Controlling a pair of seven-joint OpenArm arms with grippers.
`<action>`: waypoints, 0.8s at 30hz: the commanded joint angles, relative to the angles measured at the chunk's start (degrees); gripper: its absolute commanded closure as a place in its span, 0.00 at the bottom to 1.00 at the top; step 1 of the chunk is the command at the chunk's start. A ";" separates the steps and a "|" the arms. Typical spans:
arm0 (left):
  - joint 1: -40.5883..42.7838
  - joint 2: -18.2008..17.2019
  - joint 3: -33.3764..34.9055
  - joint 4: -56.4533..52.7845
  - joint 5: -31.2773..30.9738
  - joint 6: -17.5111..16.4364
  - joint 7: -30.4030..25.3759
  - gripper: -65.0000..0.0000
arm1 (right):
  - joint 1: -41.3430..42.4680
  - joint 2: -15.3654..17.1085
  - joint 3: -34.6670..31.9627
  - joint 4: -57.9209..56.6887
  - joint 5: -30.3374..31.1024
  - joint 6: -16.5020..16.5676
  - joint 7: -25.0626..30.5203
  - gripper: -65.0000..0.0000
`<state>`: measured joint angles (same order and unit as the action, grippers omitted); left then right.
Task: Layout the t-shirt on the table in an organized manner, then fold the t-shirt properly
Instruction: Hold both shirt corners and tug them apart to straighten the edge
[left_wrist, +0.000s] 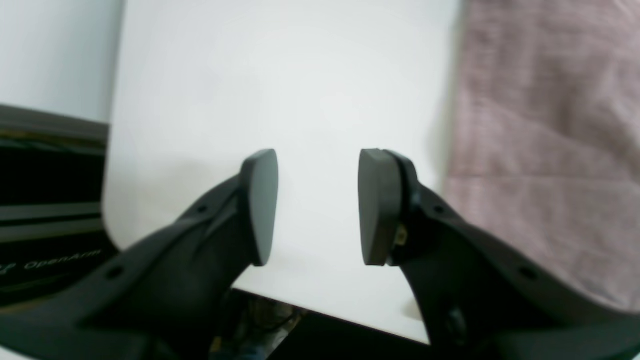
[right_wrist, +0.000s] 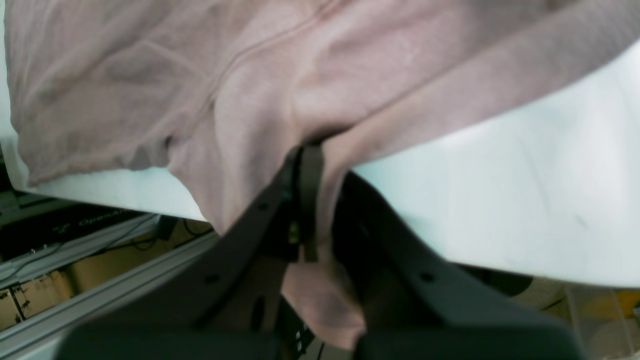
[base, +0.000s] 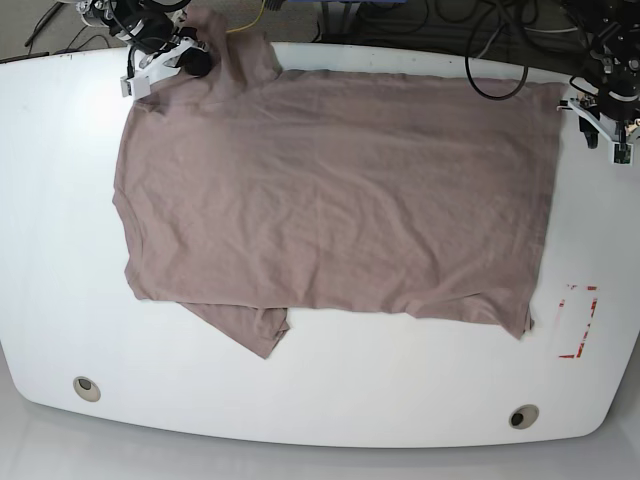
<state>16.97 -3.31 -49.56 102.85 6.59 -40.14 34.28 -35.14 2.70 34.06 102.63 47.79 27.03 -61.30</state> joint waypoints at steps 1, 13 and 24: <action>-0.14 -0.25 0.02 0.93 -3.47 0.14 -1.01 0.62 | -0.43 0.33 0.27 0.54 -0.45 -0.26 0.07 1.00; 5.14 2.04 4.59 0.84 -10.68 0.14 -1.01 0.62 | -0.43 0.33 0.18 0.54 -0.45 -0.26 0.07 1.00; 10.06 3.00 4.86 0.84 -10.94 0.14 -1.01 0.62 | -0.43 0.42 0.18 0.54 -0.45 -0.26 0.07 1.00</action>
<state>26.52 0.32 -44.40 102.76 -3.53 -40.14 34.30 -35.11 2.70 34.06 102.63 47.79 27.00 -61.28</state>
